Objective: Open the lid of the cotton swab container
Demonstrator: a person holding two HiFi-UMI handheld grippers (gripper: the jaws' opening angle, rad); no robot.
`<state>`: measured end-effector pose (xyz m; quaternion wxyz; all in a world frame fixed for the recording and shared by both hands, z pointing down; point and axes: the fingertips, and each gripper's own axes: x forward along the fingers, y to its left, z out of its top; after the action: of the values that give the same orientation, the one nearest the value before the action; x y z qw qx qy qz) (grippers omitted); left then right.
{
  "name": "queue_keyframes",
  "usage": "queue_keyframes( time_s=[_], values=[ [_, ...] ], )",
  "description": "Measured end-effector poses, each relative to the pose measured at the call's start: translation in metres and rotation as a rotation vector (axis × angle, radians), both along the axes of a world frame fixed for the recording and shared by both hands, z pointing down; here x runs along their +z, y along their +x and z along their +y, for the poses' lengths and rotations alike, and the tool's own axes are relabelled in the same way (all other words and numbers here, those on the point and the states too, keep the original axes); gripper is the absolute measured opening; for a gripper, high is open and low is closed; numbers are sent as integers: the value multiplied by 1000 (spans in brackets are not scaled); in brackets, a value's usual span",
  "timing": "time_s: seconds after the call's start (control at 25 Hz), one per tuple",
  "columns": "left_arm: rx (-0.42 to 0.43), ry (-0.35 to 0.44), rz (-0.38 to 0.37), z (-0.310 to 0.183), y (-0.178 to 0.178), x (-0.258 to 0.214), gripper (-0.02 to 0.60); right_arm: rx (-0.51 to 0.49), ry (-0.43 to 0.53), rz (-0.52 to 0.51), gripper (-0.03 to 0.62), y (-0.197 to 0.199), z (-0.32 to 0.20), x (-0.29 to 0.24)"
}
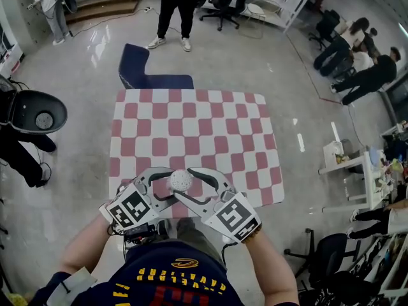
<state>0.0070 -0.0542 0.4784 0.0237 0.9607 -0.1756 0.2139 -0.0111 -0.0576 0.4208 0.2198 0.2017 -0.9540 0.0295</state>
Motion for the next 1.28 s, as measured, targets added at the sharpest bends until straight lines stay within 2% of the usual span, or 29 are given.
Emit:
queue_keyframes(
  time_s=[0.56, 0.64, 0.8, 1.0, 1.28],
  values=[
    [39, 29, 45, 1, 5, -1, 256, -1, -78, -16, 247, 4, -1, 7],
    [41, 33, 43, 0, 6, 3, 256, 1, -112, -25, 247, 5, -2, 10],
    [39, 41, 25, 0, 7, 10, 256, 3, -218, -118, 245, 4, -2, 6],
    [47, 42, 31, 0, 6, 12, 256, 16, -286, -165, 246, 4, -5, 4],
    [36, 24, 51, -4, 5, 13, 256, 106, -236, -255, 247, 19, -32, -21]
  ],
)
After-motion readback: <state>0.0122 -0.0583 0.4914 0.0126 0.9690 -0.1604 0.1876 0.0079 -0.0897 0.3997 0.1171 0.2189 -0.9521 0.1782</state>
